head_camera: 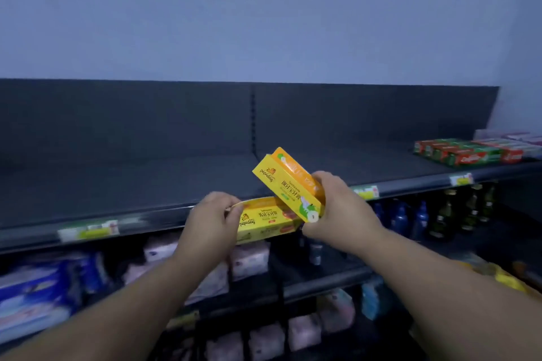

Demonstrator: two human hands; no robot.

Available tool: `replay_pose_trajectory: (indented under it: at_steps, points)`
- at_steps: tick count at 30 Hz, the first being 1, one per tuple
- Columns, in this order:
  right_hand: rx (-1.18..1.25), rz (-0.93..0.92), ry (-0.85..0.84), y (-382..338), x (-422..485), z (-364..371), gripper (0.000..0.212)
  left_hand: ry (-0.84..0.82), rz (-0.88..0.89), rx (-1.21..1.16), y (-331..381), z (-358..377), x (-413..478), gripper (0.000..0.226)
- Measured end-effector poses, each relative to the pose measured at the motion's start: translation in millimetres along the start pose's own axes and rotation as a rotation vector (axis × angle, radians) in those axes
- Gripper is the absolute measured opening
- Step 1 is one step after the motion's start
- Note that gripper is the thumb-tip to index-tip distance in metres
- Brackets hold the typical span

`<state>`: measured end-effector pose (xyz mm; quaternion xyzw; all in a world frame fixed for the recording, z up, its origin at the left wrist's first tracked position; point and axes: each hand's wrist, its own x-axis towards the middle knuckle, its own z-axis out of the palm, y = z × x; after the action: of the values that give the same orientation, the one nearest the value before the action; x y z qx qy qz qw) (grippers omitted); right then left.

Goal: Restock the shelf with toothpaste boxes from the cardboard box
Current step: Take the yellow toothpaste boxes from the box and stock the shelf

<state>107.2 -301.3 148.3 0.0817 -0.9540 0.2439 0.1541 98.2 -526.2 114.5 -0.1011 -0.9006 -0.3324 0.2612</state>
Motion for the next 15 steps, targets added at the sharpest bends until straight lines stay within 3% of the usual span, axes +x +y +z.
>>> replay_pose_trajectory:
  at_steps: [7,15]
  points:
    - [0.091,-0.218,-0.033,-156.9,35.6,75.1,0.075,0.220,-0.075,0.114,-111.3,-138.4,-27.7,0.016]
    - [0.131,-0.366,-0.095,-256.8,73.1,132.0,0.080,0.307,-0.135,0.226,-191.9,-208.4,-41.3,0.015]
